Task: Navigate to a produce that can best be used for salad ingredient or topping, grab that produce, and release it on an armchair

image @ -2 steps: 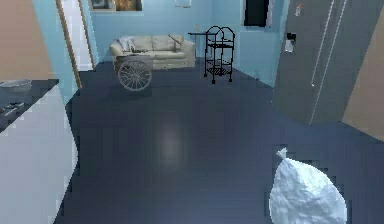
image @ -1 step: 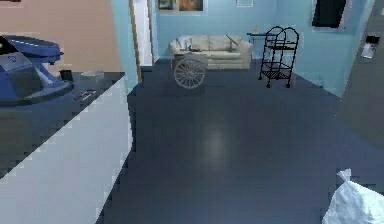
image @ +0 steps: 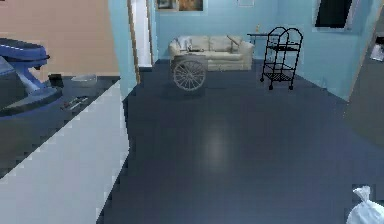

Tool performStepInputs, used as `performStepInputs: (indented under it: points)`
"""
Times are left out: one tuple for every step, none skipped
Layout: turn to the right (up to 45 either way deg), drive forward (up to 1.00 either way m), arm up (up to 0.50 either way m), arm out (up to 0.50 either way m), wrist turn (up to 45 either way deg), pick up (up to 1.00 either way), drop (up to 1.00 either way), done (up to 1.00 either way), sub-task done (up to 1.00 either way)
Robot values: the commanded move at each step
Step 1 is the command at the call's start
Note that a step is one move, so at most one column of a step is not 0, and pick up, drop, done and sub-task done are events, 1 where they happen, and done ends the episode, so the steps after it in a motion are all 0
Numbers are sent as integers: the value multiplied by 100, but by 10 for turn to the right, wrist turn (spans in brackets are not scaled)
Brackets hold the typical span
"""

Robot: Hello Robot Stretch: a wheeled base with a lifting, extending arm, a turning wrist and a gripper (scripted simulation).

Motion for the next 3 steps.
performStepInputs:
  points:
    - [150, 0, 0, 0, 0, 0, 0, 0, 0]
    - [30, 0, 0, 0, 0, 0, 0, 0, 0]
    - [0, 100, 0, 0, 0, 0, 0, 0, 0]
